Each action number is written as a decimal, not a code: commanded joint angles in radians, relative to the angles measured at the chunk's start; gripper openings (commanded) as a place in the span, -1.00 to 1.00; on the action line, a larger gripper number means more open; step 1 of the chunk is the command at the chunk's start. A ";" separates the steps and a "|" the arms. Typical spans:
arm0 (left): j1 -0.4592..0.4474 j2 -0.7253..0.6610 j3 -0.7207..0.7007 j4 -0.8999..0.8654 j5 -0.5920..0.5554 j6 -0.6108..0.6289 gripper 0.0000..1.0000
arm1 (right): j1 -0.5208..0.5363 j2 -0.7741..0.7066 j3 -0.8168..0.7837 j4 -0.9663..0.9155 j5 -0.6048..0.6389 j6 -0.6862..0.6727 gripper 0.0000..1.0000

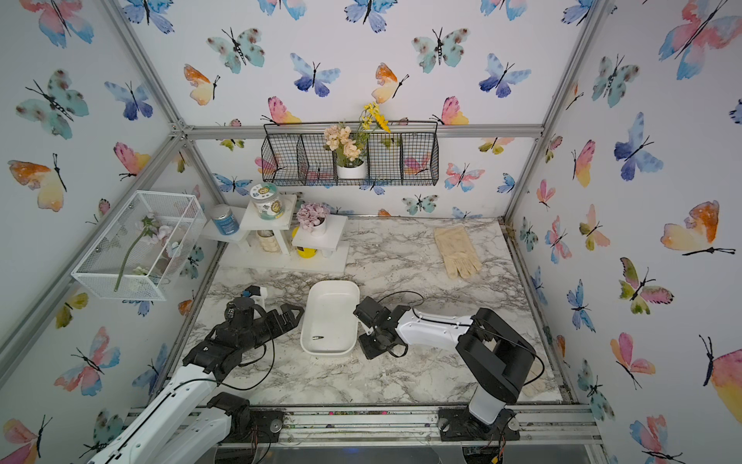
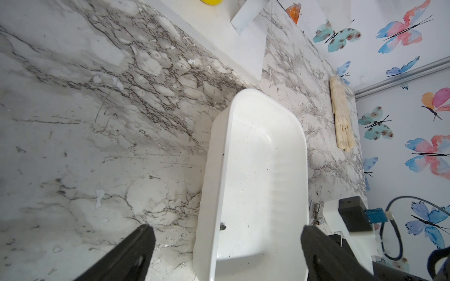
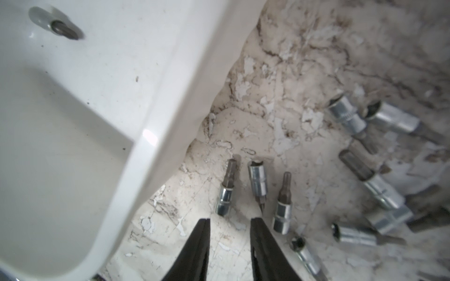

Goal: Put the bit on the desktop into the storage box
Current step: Pick up the screwdriver bit from the center of the board.

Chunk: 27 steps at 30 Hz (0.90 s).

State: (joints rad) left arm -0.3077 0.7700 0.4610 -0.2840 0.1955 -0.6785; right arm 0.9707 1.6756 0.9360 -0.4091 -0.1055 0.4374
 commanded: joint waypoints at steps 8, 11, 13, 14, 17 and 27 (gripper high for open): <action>0.005 -0.032 -0.001 -0.046 -0.045 0.004 0.97 | 0.008 0.059 0.061 0.028 0.007 0.010 -0.40; 0.006 -0.039 -0.004 -0.047 -0.046 0.004 0.97 | 0.008 0.068 0.065 0.024 0.013 0.012 -0.42; 0.007 -0.040 -0.005 -0.048 -0.047 0.004 0.97 | 0.008 0.076 0.068 0.019 0.019 0.014 -0.45; 0.008 -0.040 -0.007 -0.049 -0.046 0.004 0.97 | 0.008 0.080 0.072 0.014 0.021 0.013 -0.46; 0.007 -0.041 -0.007 -0.052 -0.046 0.004 0.97 | 0.008 0.085 0.072 0.004 0.024 0.015 -0.51; 0.010 -0.042 -0.013 -0.046 -0.043 0.003 0.97 | 0.008 0.085 0.076 -0.028 0.036 0.016 -0.61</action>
State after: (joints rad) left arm -0.3023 0.7395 0.4595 -0.3126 0.1764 -0.6785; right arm 0.9707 1.7496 0.9924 -0.3916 -0.0998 0.4480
